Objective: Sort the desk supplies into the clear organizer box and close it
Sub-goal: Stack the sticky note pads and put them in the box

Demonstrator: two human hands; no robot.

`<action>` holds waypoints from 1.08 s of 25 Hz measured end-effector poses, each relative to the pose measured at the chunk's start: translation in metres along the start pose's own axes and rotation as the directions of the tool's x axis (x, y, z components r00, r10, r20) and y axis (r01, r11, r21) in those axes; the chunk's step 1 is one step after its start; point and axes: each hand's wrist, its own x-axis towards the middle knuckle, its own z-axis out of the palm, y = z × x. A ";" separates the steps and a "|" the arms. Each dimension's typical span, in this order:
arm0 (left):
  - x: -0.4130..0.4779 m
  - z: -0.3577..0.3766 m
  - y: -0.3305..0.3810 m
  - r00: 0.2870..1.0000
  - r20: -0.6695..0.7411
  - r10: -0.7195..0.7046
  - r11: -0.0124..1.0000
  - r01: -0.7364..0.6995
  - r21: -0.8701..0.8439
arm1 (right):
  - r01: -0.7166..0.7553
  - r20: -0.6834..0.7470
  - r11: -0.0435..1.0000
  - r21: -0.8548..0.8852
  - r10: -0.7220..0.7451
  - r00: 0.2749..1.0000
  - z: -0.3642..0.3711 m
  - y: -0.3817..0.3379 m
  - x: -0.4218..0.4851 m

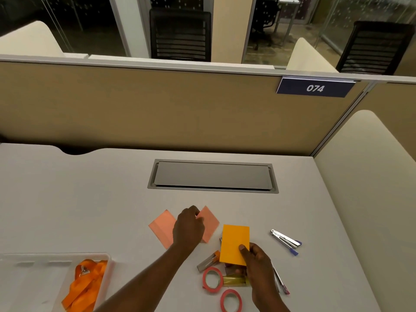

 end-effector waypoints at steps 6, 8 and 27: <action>-0.065 -0.016 0.010 0.725 -0.153 0.671 0.739 -0.638 0.217 | -0.036 0.093 0.999 0.021 0.034 0.995 0.024 -0.013 -0.003; -0.076 -0.014 0.004 0.652 -0.051 0.756 0.630 -0.705 0.326 | -0.173 0.154 0.956 0.235 0.139 0.978 0.028 -0.021 -0.008; 0.027 -0.035 -0.104 0.977 0.006 -0.214 0.819 0.176 0.546 | 0.096 0.105 0.955 -0.279 -0.069 0.992 0.041 -0.012 -0.006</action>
